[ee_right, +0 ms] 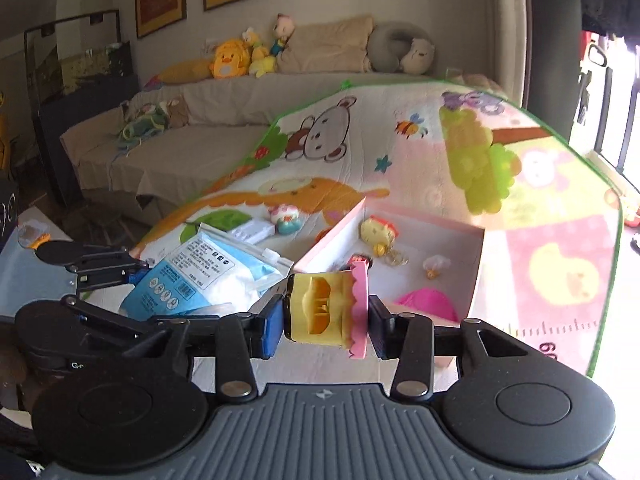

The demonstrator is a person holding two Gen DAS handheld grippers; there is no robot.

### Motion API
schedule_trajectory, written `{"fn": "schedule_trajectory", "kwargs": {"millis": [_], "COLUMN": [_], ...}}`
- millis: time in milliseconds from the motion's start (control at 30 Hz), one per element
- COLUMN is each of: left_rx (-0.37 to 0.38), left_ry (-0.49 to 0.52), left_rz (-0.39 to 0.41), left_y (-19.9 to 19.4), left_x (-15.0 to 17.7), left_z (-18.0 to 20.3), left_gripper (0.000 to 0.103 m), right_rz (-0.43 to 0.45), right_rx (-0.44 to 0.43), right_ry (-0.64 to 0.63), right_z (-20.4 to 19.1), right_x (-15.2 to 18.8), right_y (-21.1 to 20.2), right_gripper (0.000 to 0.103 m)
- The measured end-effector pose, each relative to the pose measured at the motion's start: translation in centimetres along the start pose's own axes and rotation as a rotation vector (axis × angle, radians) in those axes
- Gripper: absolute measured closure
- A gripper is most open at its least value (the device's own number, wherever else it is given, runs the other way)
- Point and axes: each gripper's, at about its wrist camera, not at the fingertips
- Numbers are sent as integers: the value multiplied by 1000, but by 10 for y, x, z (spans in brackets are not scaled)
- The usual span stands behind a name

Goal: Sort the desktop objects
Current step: 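Lift the wipes packet into the pink box with the left gripper while the right lifts the pink toy, then lower the pink round toy into the pink box and open the right gripper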

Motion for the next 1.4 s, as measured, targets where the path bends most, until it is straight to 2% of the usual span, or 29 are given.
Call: {"fn": "schedule_trajectory", "kwargs": {"millis": [100, 233, 300, 367, 467, 500, 567, 633, 700, 800, 933, 967, 1067, 1167, 1300, 1400], "left_rx": [-34, -20, -5, 42, 120, 125, 99, 107, 83, 14, -55, -73, -148, -193, -285, -292], "left_ry": [7, 4, 10, -12, -60, -54, -52, -59, -53, -25, -21, -28, -67, -137, -184, -228], "left_rz": [78, 94, 79, 49, -11, -32, -67, -98, -118, -133, -149, -157, -182, -192, -178, -146], "left_y": [4, 31, 53, 82, 132, 144, 158, 155, 145, 127, 107, 104, 95, 89, 90, 93], "left_x": [-31, -64, -76, -85, -88, -85, -73, -54, -33, -3, 29, 36, 52, 63, 69, 72], "left_z": [-10, -23, -22, -19, -11, -9, -8, -13, -19, -26, -37, -41, -59, -84, -107, -116], "left_gripper": [45, 45, 45, 44, 36, 29, 24, 17, 13, 11, 7, 7, 6, 4, 4, 4], "right_rz": [106, 183, 208, 220, 213, 204, 180, 153, 132, 95, 19, -8, -78, -104, -119, -156], "right_rx": [49, 119, 137, 143, 142, 146, 160, 170, 175, 169, 120, 126, 163, 137, 97, 39], "right_ry": [29, 59, 75, 101, 137, 144, 154, 158, 160, 173, 210, 206, 224, 257, 192, 112], "right_z": [20, 44, 57, 70, 84, 87, 94, 99, 104, 109, 109, 108, 108, 104, 74, 40], "right_x": [-27, -51, -59, -64, -68, -68, -67, -63, -58, -54, -56, -57, -58, -59, -69, -83], "right_y": [-14, -14, -9, -2, 13, 20, 31, 41, 48, 64, 99, 110, 138, 150, 165, 188], "right_gripper": [60, 60, 60, 60, 60, 60, 60, 60, 60, 60, 60, 60, 47, 47, 47, 47]}}
Point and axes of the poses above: each gripper's, at about its wrist camera, not at the fingertips, and y roughly the way its jaws point, z to its right, x to its underside, and after that the axes turned 2 degrees about -y, right-handed
